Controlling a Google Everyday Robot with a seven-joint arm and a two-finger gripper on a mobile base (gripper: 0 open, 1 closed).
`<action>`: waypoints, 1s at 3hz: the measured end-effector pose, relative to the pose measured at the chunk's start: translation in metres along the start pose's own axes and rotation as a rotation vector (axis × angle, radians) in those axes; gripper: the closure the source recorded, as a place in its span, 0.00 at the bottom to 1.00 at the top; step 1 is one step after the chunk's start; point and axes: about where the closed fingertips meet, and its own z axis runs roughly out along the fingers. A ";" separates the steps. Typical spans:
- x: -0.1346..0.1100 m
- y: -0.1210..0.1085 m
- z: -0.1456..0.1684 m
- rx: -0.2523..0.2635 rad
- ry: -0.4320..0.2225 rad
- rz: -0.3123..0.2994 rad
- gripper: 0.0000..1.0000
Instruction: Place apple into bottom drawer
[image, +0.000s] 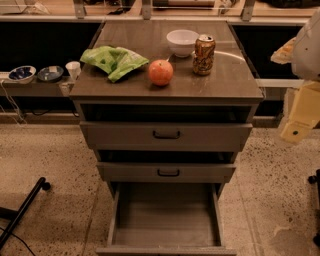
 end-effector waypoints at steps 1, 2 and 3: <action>0.000 0.000 0.000 0.000 0.000 0.000 0.00; -0.014 -0.022 0.009 0.010 -0.050 0.016 0.00; -0.042 -0.062 0.045 0.027 -0.140 0.044 0.00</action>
Offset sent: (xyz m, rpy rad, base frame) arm 0.0834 0.0264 -0.0017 0.1577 -0.0504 -0.0182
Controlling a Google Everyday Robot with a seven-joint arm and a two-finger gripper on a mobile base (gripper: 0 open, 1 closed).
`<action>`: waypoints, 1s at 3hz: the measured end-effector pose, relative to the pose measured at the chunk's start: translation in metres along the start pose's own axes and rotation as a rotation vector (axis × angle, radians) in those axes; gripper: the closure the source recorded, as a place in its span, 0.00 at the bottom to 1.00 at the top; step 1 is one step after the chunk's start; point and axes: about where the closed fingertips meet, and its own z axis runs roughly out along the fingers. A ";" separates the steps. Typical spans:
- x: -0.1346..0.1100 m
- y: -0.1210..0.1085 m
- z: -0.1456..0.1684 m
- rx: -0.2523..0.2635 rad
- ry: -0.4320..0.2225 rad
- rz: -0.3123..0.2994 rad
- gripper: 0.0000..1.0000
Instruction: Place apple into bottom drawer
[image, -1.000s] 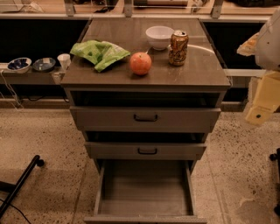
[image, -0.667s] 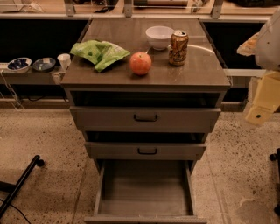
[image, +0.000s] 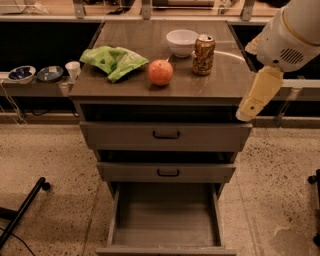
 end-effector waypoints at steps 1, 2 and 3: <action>0.000 0.000 0.000 0.000 0.000 0.000 0.00; -0.029 -0.032 0.005 0.015 -0.102 -0.002 0.00; -0.084 -0.088 0.025 0.046 -0.277 0.031 0.00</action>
Offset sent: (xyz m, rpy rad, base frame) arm 0.1327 0.0593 0.0583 0.3305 -0.1709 0.0794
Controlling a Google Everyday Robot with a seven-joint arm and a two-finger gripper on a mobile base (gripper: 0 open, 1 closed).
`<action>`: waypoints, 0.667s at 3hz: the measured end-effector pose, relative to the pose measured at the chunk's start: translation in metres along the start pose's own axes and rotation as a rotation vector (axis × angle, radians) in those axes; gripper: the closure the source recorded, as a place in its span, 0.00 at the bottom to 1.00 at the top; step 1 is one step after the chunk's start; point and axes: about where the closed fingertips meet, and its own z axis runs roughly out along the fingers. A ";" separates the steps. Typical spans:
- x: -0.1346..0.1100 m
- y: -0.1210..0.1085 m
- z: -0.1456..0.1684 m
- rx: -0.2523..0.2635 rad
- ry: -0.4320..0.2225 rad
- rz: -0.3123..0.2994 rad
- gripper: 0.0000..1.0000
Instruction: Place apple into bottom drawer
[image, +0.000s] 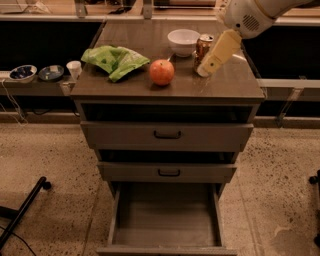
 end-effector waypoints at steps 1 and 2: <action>-0.023 -0.046 0.061 0.005 -0.137 0.109 0.00; -0.038 -0.056 0.094 0.033 -0.221 0.141 0.00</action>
Offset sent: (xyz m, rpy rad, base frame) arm 0.1266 0.0929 -0.0675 0.3633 -0.0739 -0.0906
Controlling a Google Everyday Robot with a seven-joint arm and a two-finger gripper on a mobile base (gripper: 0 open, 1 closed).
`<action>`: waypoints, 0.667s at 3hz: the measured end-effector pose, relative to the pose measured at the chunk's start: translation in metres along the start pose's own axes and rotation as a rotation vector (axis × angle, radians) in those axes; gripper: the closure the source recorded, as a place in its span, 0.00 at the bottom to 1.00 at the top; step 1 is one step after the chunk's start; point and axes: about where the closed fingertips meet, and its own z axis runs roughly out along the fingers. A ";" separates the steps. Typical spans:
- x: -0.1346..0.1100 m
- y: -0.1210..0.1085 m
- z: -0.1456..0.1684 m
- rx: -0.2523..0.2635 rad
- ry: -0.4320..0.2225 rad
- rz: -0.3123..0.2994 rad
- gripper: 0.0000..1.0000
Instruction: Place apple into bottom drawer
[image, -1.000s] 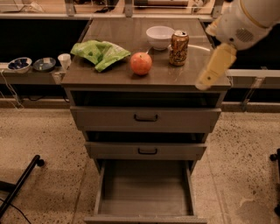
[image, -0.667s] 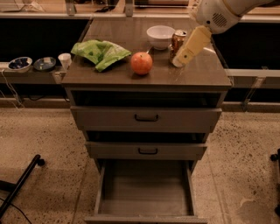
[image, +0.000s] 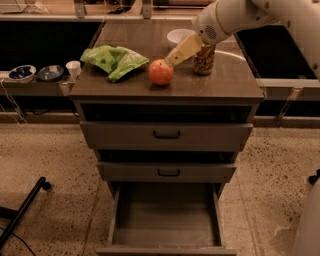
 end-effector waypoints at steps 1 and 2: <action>-0.010 0.010 0.033 0.004 -0.049 -0.019 0.00; -0.006 0.021 0.069 0.003 -0.056 -0.006 0.00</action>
Offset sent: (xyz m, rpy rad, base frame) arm 0.0306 0.0811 -0.0749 0.0711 -0.0114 -0.0227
